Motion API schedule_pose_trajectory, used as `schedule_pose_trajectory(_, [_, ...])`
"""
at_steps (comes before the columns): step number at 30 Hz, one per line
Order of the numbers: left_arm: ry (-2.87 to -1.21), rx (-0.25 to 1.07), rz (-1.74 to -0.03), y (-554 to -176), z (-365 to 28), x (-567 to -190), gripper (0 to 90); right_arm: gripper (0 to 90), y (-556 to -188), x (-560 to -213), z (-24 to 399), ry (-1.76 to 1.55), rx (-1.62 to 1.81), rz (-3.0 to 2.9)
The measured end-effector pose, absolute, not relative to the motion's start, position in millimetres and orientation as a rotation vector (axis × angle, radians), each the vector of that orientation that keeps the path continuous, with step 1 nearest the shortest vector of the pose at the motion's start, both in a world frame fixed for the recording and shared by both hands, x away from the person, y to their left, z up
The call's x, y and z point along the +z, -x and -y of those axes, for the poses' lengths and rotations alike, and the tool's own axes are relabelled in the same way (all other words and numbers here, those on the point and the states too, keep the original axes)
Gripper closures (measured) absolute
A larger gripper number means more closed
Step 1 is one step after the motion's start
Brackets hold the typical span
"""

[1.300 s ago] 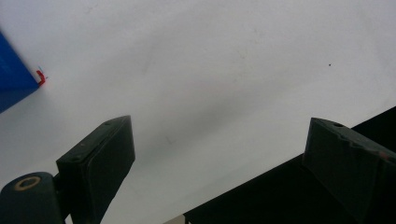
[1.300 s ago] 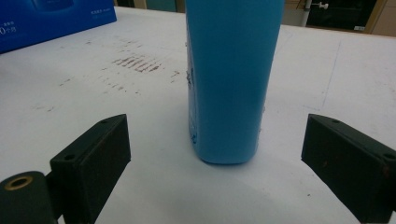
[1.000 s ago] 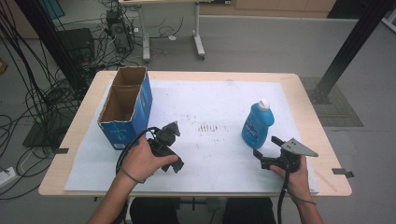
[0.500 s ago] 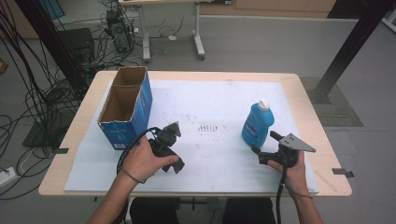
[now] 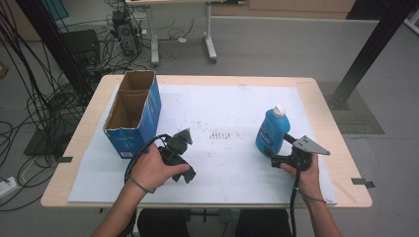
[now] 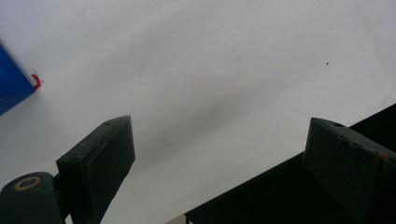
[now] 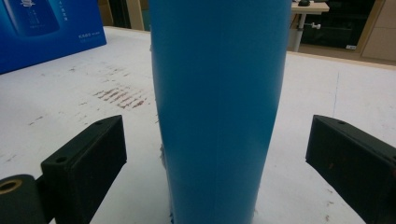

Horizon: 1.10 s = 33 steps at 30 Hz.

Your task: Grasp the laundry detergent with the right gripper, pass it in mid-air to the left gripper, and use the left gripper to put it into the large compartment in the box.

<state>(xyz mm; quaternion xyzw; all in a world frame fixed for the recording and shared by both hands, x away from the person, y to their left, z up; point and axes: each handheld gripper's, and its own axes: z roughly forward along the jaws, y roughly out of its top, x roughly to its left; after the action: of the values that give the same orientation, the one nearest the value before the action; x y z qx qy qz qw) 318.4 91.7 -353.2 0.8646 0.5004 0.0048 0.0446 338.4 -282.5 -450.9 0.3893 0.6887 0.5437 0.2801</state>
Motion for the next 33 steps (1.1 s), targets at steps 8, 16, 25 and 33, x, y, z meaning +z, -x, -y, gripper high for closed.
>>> schedule_pose_trajectory(8, [-2.648, 0.02, -1.531, -318.6, -94.0, -351.2, 9.2, 4.5, -347.0, -449.4, 276.4, -1.028, 1.467, -1.846])
schedule_pose_trajectory(16, [-2.642, 0.023, -1.54, -319.2, -95.9, -349.6, 9.2, 4.6, -353.7, -449.1, 272.0, -1.014, 1.487, -1.838])
schedule_pose_trajectory(25, [-2.642, 0.028, -1.539, -319.4, -95.0, -349.6, 9.2, 4.6, -355.9, -451.1, 270.3, -1.021, 1.506, -1.822])
schedule_pose_trajectory(33, [-2.649, 0.025, -1.535, -319.7, -94.1, -348.5, 9.2, 4.5, -356.1, -451.6, 269.3, -1.027, 1.519, -1.809])
